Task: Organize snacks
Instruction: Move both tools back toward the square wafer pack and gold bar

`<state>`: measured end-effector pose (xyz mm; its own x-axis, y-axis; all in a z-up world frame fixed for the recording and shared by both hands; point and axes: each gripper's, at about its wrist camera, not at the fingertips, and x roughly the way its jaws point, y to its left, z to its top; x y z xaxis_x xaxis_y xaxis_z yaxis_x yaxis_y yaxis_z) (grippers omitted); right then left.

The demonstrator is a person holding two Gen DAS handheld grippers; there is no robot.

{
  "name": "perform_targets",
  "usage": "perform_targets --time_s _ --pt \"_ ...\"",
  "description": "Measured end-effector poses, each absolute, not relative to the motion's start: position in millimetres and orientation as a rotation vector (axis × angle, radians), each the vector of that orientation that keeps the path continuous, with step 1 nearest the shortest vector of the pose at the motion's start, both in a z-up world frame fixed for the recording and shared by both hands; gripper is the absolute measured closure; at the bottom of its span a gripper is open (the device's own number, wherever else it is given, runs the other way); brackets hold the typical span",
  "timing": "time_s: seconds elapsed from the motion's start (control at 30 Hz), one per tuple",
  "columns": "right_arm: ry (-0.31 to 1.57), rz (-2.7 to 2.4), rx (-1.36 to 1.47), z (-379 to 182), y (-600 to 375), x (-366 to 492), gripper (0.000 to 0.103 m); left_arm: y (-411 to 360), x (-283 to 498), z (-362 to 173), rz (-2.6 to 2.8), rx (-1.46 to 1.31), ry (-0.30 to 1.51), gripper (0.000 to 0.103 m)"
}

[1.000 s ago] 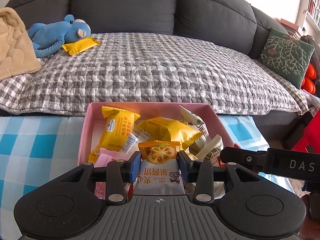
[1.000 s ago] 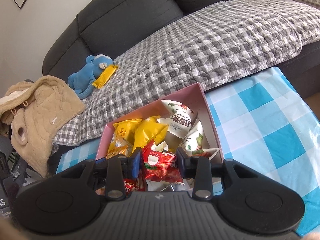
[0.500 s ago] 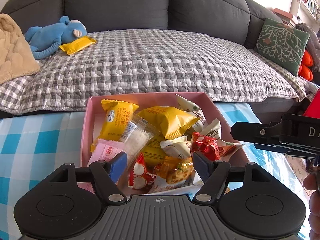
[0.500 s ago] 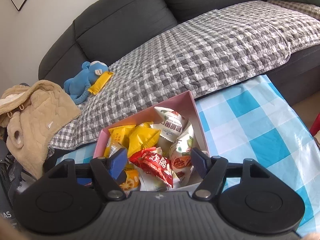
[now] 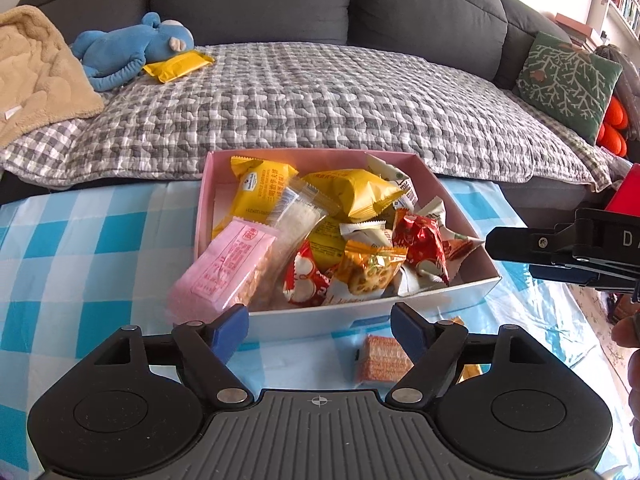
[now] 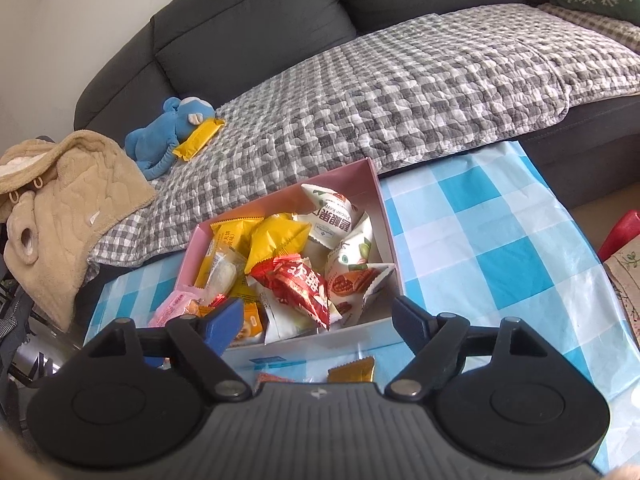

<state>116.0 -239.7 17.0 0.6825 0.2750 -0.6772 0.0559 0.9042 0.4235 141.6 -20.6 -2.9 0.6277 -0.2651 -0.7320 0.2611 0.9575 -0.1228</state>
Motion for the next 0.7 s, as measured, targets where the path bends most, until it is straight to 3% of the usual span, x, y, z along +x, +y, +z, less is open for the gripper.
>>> perform_targets --time_s 0.27,0.7 --pt "0.826 0.125 0.377 16.1 -234.9 100.4 0.014 -13.1 120.5 -9.4 -0.299 -0.01 0.851 0.021" --pt "0.936 0.13 0.217 -4.5 -226.4 79.6 0.01 -7.2 101.6 -27.7 -0.305 0.035 0.892 0.016"
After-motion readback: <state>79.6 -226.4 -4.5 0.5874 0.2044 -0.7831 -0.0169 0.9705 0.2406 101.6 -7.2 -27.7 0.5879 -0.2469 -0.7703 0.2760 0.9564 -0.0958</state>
